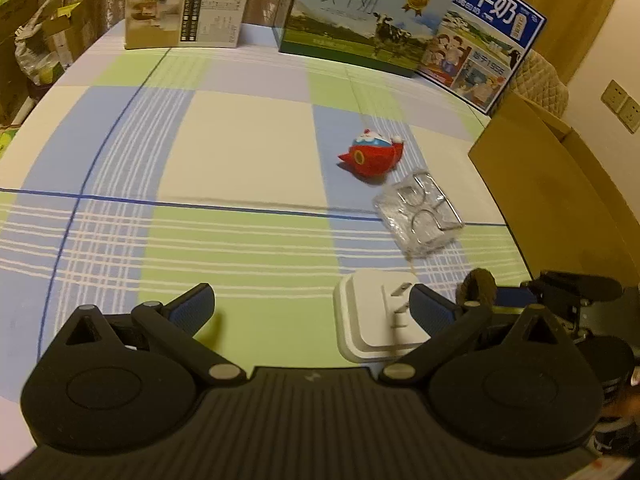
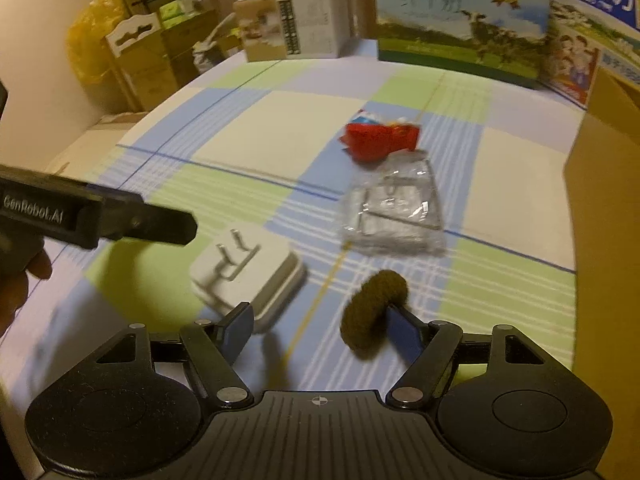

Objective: Organize objects
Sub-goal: 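Grasp the white plug adapter with the left tool while the right tool grasps the brown hair tie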

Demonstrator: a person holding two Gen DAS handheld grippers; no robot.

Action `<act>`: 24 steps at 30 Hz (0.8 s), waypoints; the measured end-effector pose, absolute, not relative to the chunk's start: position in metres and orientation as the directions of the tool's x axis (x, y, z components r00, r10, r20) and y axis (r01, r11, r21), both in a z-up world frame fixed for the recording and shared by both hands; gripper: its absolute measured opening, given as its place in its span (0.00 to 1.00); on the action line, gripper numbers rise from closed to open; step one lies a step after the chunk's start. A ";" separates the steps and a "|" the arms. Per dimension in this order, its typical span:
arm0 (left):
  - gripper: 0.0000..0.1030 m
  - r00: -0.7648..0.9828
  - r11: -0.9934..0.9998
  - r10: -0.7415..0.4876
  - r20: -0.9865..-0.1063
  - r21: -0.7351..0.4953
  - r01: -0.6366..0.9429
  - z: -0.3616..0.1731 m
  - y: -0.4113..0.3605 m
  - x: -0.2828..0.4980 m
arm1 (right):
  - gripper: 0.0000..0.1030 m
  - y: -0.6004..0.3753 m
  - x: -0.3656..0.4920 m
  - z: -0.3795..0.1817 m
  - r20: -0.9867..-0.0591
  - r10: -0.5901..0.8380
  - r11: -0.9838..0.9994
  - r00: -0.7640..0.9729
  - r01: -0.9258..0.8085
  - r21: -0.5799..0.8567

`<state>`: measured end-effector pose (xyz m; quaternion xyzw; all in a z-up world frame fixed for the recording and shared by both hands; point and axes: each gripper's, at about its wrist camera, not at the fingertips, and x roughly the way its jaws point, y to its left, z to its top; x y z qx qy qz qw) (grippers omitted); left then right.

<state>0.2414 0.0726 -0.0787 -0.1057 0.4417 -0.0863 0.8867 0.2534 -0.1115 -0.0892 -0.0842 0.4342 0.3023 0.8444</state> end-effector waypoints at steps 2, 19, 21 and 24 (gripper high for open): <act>0.99 0.592 0.962 -0.249 -0.767 -0.264 0.063 -0.080 0.071 0.242 | 0.63 -0.112 0.257 -0.091 -0.790 0.424 0.813 0.443 -0.571 0.117; 0.99 0.586 0.959 -0.271 -0.764 -0.267 0.095 -0.079 0.063 0.243 | 0.51 -0.102 0.276 -0.104 -0.781 0.396 0.817 0.483 -0.573 0.060; 0.99 0.585 0.959 -0.272 -0.764 -0.266 0.098 -0.079 0.063 0.243 | 0.49 -0.102 0.277 -0.104 -0.779 0.403 0.814 0.480 -0.578 0.065; 0.99 0.585 0.958 -0.280 -0.761 -0.263 0.117 -0.078 0.060 0.242 | 0.19 -0.102 0.277 -0.102 -0.783 0.395 0.817 0.481 -0.574 0.059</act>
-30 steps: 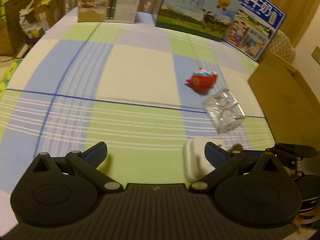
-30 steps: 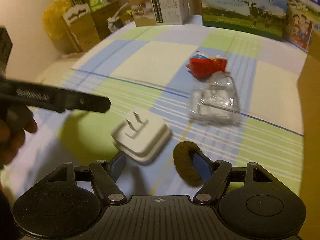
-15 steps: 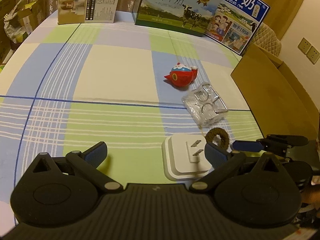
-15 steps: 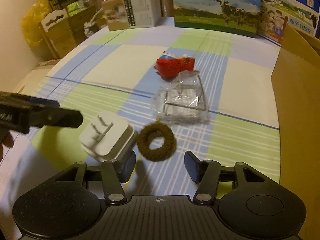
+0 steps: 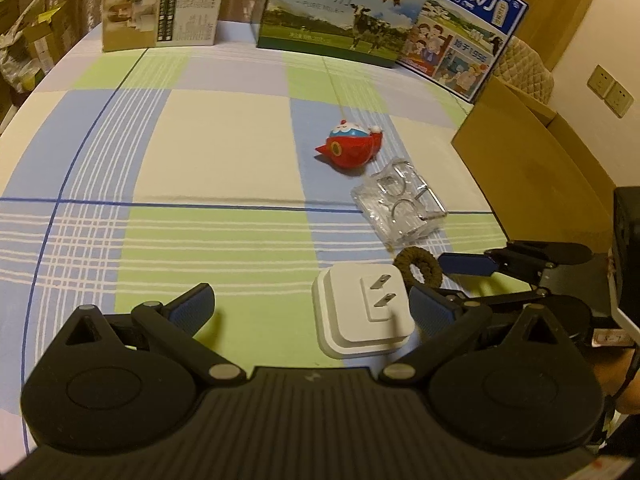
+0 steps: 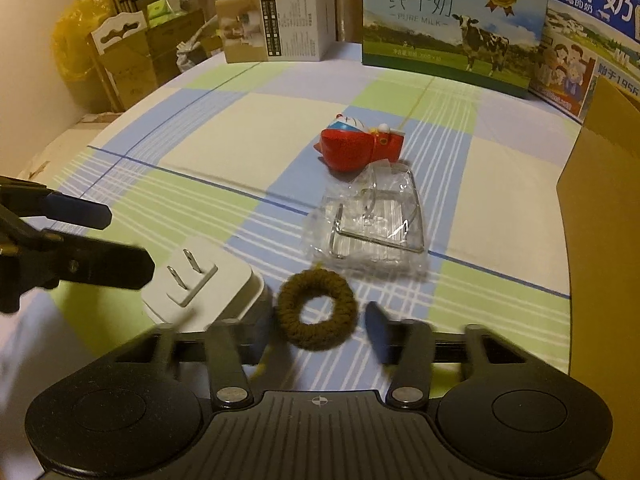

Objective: Organize objects
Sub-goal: 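Grasp the white plug adapter with the left tool while the right tool grasps the brown hair tie, then lift and carry the plug adapter and hair tie toward the cardboard box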

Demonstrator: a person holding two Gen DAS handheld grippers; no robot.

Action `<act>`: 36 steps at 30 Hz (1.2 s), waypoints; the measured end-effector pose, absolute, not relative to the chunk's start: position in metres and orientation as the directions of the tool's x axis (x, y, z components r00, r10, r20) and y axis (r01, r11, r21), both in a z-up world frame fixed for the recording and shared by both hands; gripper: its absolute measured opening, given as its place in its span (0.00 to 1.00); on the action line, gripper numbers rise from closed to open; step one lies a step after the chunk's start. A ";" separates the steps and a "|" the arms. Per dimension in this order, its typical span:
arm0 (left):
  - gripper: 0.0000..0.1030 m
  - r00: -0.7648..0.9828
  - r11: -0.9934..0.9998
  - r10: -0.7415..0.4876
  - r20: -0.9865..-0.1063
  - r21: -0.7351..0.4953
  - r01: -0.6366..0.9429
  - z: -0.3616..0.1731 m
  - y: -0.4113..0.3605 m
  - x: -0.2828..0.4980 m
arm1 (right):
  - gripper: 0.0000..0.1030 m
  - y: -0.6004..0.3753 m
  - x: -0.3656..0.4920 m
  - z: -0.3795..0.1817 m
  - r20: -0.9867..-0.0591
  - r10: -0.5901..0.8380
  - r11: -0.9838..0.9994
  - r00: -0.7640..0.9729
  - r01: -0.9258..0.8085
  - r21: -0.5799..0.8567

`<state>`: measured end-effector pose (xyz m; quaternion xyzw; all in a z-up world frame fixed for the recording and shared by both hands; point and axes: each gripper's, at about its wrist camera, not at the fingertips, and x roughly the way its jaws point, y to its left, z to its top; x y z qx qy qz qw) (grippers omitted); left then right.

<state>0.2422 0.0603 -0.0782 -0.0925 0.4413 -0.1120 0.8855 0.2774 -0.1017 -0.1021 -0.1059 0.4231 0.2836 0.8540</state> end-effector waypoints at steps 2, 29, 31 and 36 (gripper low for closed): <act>0.99 0.583 0.956 -0.289 -0.759 -0.257 0.139 -0.078 0.056 0.242 | 0.15 -0.104 0.278 -0.099 -0.789 0.377 0.835 0.485 -0.546 0.063; 0.62 0.595 0.977 -0.191 -0.781 -0.095 0.190 -0.107 -0.006 0.243 | 0.14 -0.137 0.286 -0.080 -0.771 0.330 0.917 0.545 -0.379 0.124; 0.61 0.595 0.979 -0.189 -0.781 -0.100 0.179 -0.107 -0.005 0.242 | 0.14 -0.137 0.286 -0.079 -0.768 0.333 0.916 0.547 -0.381 0.126; 0.60 0.591 0.984 -0.173 -0.788 -0.110 0.141 -0.105 0.000 0.238 | 0.14 -0.139 0.283 -0.075 -0.761 0.340 0.916 0.553 -0.378 0.134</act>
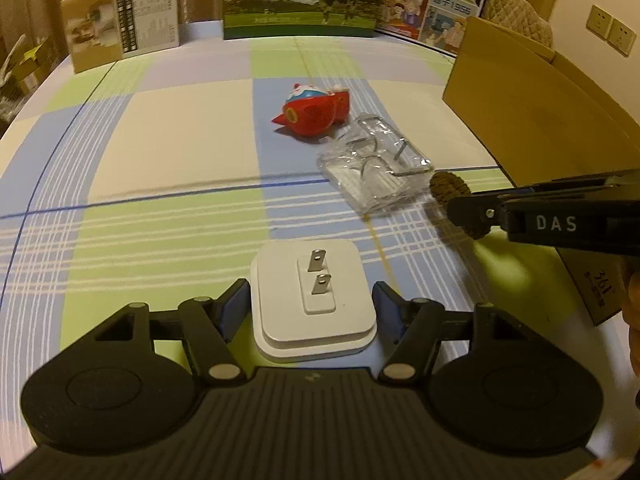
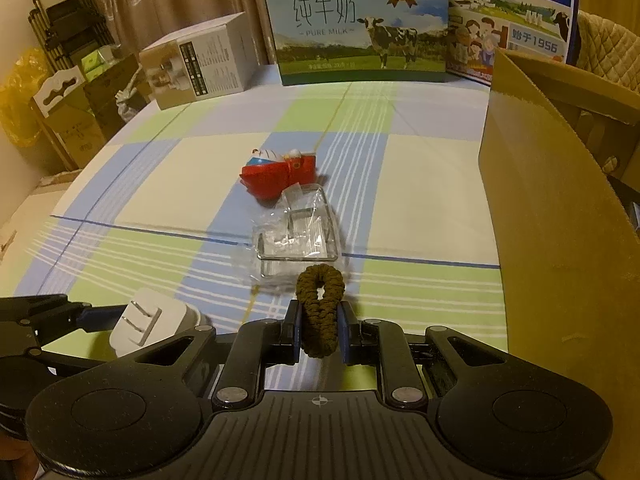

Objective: Organize objects
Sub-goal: 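Lift and carry the plug adapter and hair tie toward the cardboard box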

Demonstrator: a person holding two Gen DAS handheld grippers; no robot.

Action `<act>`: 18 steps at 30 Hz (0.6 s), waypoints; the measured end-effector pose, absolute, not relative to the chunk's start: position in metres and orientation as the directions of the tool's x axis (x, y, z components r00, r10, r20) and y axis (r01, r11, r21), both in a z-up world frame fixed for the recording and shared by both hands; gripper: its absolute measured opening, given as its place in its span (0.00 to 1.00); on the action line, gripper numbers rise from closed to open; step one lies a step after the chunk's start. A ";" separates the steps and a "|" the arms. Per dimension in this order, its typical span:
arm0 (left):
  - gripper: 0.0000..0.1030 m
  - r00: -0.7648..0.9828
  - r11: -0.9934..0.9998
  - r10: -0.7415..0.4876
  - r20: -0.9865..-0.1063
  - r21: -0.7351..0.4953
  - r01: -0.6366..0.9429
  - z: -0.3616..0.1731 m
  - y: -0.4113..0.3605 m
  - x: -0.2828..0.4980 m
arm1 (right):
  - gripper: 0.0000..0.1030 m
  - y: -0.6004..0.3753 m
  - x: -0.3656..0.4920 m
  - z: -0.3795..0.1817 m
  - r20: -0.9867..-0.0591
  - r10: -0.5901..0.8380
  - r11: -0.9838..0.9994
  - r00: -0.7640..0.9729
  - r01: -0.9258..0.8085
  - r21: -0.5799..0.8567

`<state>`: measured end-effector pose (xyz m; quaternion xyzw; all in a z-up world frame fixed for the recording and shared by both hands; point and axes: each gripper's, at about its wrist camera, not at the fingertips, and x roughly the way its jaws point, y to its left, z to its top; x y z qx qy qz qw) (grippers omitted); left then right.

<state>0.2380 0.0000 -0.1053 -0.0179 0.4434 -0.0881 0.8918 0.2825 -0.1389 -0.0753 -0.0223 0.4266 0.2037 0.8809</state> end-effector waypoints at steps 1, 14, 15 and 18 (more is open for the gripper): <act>0.60 0.591 0.984 -0.173 -0.788 -0.116 0.134 -0.105 0.002 0.237 | 0.14 -0.140 0.281 -0.074 -0.759 0.339 0.917 0.555 -0.376 0.135; 0.60 0.629 0.986 -0.167 -0.759 -0.137 0.098 -0.068 -0.002 0.209 | 0.14 -0.166 0.206 -0.036 -0.724 0.325 0.930 0.608 -0.346 0.126; 0.60 0.633 0.985 -0.173 -0.754 -0.148 0.093 -0.063 -0.004 0.203 | 0.14 -0.168 0.199 -0.031 -0.720 0.326 0.931 0.613 -0.340 0.131; 0.60 0.646 0.981 -0.186 -0.740 -0.176 0.082 -0.044 -0.011 0.183 | 0.14 -0.178 0.176 -0.017 -0.705 0.329 0.934 0.628 -0.325 0.146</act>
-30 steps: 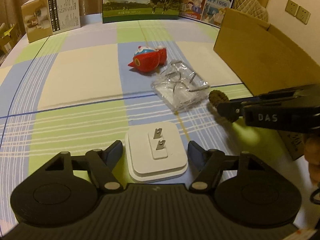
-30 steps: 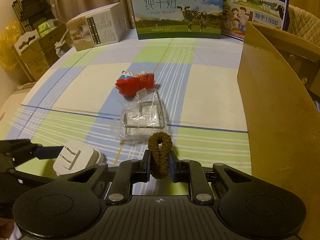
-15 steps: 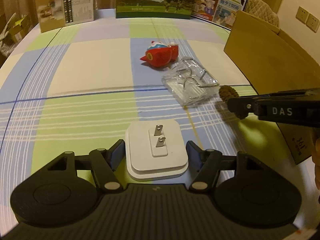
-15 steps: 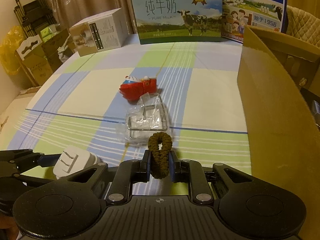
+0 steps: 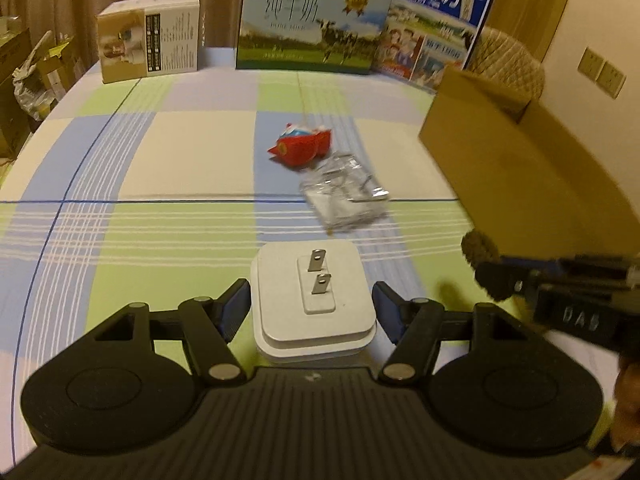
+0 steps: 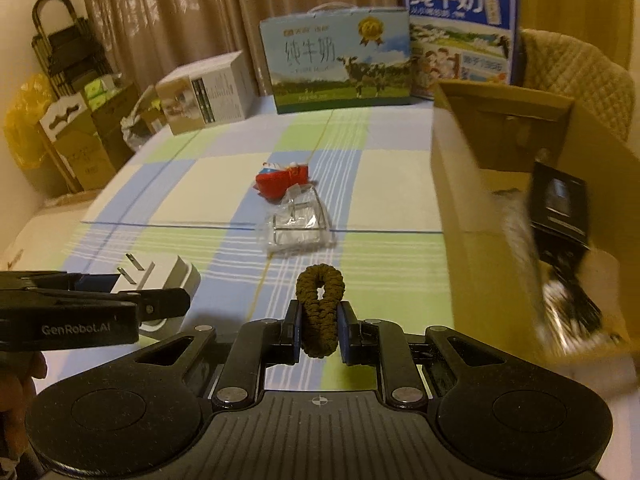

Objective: Organize objects
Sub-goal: 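Lift and carry the plug adapter and hair tie toward the cardboard box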

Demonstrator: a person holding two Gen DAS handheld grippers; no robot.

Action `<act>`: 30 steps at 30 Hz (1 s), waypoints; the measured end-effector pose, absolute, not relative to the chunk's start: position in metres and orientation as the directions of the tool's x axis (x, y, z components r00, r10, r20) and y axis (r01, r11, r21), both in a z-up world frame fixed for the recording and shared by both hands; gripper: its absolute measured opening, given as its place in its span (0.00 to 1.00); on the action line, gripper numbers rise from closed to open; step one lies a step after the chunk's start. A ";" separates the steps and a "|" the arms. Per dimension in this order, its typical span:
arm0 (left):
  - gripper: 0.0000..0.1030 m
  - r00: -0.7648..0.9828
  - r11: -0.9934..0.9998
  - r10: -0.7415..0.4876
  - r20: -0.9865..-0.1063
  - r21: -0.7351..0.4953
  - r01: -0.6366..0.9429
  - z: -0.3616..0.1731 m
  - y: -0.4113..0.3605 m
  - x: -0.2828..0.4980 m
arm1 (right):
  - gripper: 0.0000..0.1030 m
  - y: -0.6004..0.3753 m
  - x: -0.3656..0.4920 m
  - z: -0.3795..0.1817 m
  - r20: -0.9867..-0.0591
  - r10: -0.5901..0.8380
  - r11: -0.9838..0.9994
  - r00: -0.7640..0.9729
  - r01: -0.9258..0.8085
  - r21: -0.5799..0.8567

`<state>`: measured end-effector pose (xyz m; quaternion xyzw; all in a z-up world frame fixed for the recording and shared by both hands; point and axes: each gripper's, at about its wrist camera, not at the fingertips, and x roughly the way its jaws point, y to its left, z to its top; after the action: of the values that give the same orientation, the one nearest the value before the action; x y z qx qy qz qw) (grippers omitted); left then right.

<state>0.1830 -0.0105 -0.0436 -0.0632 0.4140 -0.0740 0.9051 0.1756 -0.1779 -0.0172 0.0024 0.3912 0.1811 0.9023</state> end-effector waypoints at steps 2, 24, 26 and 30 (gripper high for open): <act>0.60 0.653 0.978 -0.194 -0.732 -0.194 0.073 -0.032 -0.015 0.168 | 0.14 -0.183 0.160 -0.008 -0.696 0.330 0.935 0.638 -0.321 0.149; 0.60 0.687 0.978 -0.199 -0.699 -0.183 0.096 0.028 -0.049 0.057 | 0.14 -0.223 0.065 0.044 -0.629 0.329 0.942 0.705 -0.292 0.166; 0.60 0.688 0.979 -0.199 -0.698 -0.180 0.100 0.030 -0.051 0.054 | 0.14 -0.225 0.063 0.046 -0.625 0.327 0.943 0.709 -0.290 0.165; 0.60 0.690 0.977 -0.204 -0.694 -0.183 0.105 0.032 -0.053 0.050 | 0.14 -0.230 0.061 0.048 -0.623 0.321 0.945 0.714 -0.283 0.163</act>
<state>0.0499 -0.0534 0.0319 -0.0646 0.3845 -0.0844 0.9170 0.0607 -0.2298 0.0482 0.0278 0.3413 0.1630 0.9253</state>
